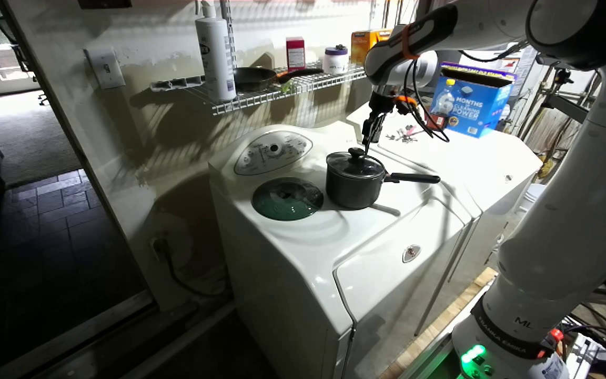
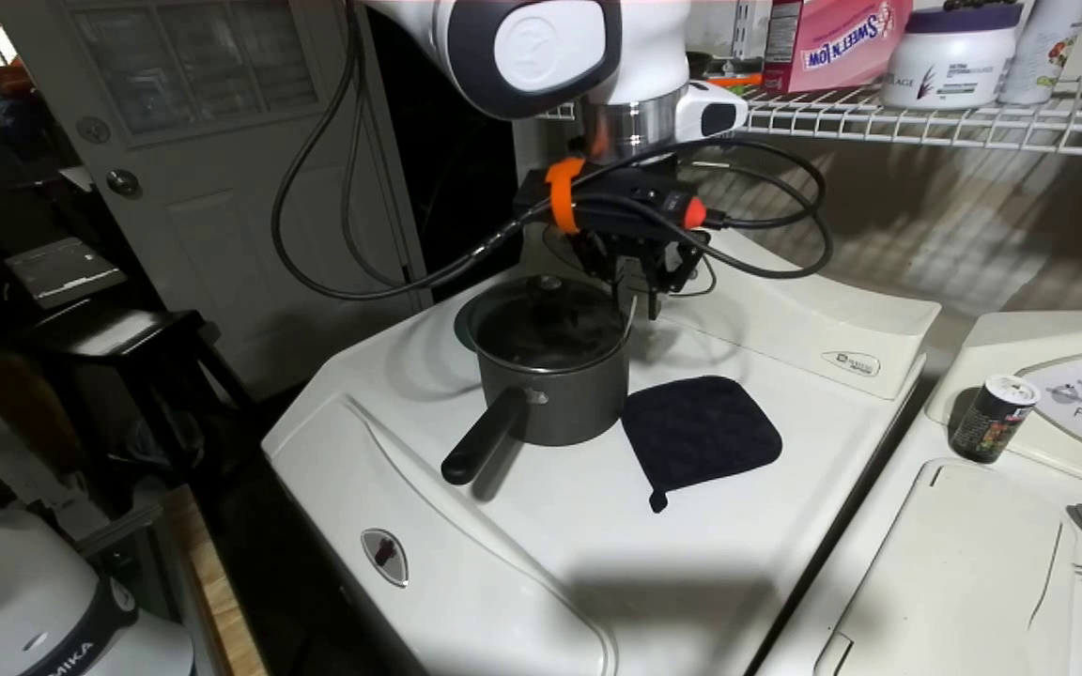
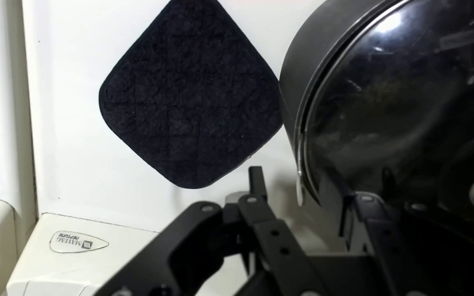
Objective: Remove the spoon from the pot, put it on the pot holder, remove the lid from the pot and put it in the pot holder
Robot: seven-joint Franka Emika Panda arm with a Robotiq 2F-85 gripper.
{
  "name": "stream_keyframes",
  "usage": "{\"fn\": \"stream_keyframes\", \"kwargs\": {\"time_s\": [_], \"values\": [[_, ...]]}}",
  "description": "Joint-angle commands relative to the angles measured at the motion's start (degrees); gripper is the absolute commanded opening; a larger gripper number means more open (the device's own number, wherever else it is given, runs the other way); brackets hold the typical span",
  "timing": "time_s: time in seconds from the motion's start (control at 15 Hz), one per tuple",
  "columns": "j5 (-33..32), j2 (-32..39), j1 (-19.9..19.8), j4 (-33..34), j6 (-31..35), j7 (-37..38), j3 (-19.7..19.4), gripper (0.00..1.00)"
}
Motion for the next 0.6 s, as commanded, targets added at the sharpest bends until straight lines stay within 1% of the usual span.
{"fn": "stream_keyframes", "kwargs": {"time_s": [0.0,0.07,0.53], "values": [[-0.05,1.24,-0.54,1.61,0.05,-0.85,0.7,0.09],[-0.1,1.23,-0.55,1.61,0.05,-0.82,0.72,0.01],[-0.54,0.81,-0.54,1.97,0.22,-0.87,0.91,0.01]]}}
